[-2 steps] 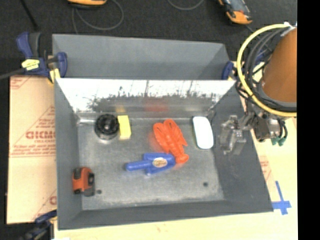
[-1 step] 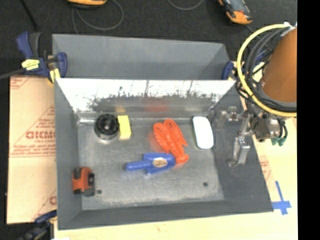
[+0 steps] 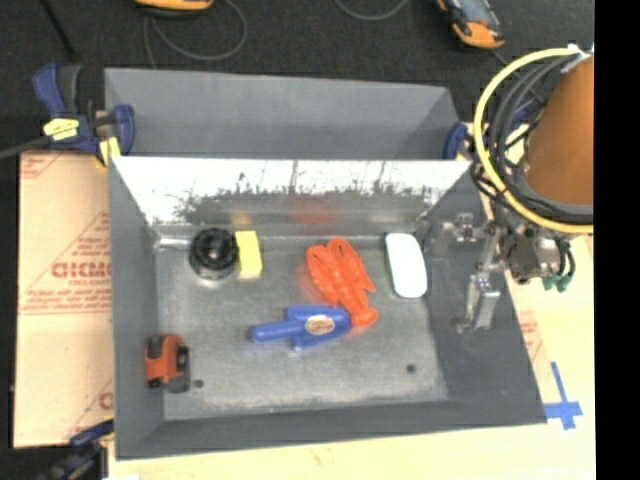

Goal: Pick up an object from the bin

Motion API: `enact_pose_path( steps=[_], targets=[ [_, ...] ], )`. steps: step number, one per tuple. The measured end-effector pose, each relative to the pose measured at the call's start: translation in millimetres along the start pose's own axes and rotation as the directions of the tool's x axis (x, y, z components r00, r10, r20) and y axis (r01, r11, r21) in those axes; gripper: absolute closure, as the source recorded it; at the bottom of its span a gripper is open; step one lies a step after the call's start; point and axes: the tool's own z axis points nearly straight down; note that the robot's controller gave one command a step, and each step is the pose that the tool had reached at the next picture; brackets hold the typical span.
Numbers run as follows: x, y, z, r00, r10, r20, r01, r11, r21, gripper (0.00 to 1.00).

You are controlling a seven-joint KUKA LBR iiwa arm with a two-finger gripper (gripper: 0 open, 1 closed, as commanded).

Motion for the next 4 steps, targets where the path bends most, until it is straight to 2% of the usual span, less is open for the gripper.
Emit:
enact_pose_path(
  steps=[1, 2, 3, 4],
  targets=[
    [-24.2, 46, 53, 0.999, -0.038, 0.008, 0.038, 0.999, 0.001, 0.00],
    [-45.4, 82, 68, 0.993, -0.119, -0.014, 0.119, 0.993, -0.003, 0.00],
    [-57.7, 96, 44, 0.986, -0.166, 0.007, 0.166, 0.986, 0.000, 0.00],
    [-94.1, 111, 110, 0.976, -0.220, 0.008, 0.220, 0.976, 0.000, 0.00]
  ],
)
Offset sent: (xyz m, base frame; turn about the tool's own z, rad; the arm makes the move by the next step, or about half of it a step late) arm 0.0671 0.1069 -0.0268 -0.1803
